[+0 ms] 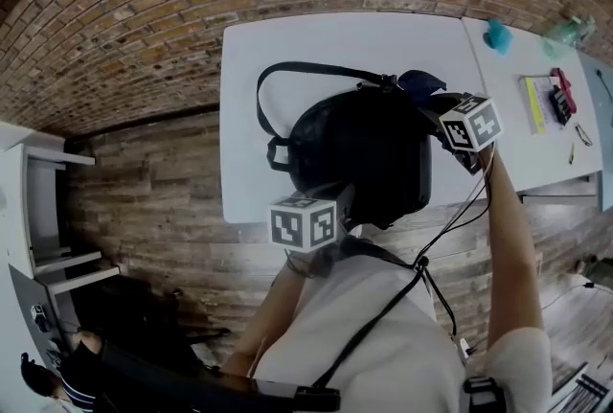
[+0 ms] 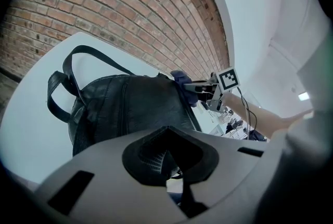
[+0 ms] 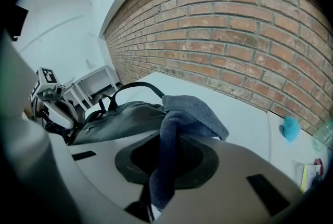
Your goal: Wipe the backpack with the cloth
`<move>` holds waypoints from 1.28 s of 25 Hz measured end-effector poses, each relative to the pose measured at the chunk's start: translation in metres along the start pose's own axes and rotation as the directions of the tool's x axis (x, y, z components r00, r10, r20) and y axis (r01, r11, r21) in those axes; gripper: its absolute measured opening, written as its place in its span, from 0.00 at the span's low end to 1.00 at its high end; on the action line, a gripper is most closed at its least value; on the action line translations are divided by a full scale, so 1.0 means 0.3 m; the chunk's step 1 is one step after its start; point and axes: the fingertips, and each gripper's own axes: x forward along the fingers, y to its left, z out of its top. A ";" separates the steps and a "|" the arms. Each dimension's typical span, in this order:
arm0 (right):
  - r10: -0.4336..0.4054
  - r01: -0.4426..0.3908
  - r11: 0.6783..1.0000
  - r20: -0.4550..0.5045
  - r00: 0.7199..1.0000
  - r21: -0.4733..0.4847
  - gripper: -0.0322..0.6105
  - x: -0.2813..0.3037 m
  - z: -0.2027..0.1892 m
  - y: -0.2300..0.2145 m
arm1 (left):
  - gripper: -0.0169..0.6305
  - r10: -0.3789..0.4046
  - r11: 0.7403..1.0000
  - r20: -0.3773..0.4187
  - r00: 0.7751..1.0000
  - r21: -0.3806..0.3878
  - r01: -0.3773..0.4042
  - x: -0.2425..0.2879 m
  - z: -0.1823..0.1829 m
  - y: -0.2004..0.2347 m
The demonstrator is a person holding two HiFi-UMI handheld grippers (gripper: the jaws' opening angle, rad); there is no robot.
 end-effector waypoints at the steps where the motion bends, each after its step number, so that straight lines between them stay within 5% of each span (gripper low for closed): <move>1: 0.003 -0.003 1.000 -0.003 1.000 0.000 0.14 -0.001 -0.004 0.006 | 0.03 0.000 1.000 0.001 1.000 -0.002 0.000 -0.001 0.000 0.002; 32: 0.166 -0.171 0.984 -0.087 0.982 -0.046 0.14 -0.144 -0.218 0.260 | 0.03 -0.020 1.000 -0.028 0.999 0.021 0.021 0.019 -0.022 -0.026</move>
